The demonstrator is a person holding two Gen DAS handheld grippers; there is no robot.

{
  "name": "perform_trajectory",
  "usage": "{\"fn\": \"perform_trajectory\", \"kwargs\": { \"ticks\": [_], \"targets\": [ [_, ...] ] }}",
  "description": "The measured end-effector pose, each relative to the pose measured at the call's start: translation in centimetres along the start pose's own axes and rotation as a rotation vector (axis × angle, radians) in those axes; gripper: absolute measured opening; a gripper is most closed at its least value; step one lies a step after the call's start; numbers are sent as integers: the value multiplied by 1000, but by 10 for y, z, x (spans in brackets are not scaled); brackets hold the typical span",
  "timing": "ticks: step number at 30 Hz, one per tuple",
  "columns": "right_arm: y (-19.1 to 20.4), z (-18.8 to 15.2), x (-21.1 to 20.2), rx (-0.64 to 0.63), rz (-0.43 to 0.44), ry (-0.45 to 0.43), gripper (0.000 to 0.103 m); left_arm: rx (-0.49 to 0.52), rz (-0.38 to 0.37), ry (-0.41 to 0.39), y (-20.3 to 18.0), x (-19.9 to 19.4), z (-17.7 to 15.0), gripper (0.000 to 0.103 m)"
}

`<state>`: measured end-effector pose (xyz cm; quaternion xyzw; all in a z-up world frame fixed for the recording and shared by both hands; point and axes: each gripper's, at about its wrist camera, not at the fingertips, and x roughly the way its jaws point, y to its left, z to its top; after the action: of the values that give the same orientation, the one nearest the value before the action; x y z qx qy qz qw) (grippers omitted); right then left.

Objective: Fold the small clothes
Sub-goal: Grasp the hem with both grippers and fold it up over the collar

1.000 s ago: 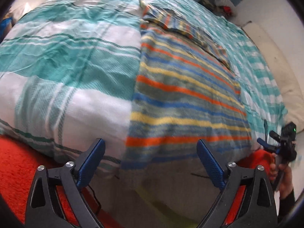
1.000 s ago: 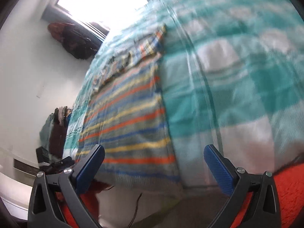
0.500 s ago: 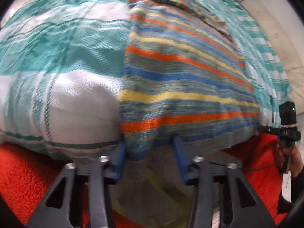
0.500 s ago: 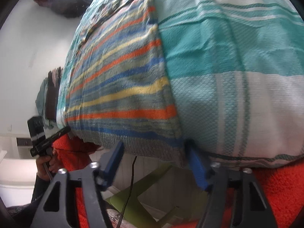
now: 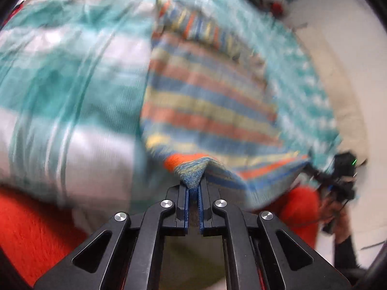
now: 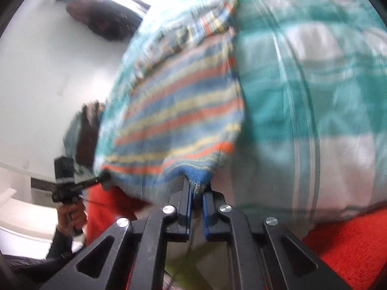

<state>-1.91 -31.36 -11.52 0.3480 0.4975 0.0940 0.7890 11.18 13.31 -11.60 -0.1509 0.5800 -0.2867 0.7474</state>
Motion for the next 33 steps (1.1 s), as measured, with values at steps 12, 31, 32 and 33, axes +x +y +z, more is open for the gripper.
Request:
{"fn": "perform_trajectory", "kwargs": {
  "ticks": [12, 31, 32, 33],
  "targets": [
    [9, 166, 25, -28, -54, -267, 7, -39, 21, -225, -15, 39, 181, 4],
    [-60, 332, 143, 48, -167, -212, 13, -172, 122, -185, 26, 154, 336, 9],
    [-64, 338, 147, 75, -180, -206, 17, -194, 109, -180, 29, 157, 339, 9],
    [-66, 343, 147, 96, -172, -207, 26, -213, 96, -176, 33, 158, 342, 9]
  ]
}}
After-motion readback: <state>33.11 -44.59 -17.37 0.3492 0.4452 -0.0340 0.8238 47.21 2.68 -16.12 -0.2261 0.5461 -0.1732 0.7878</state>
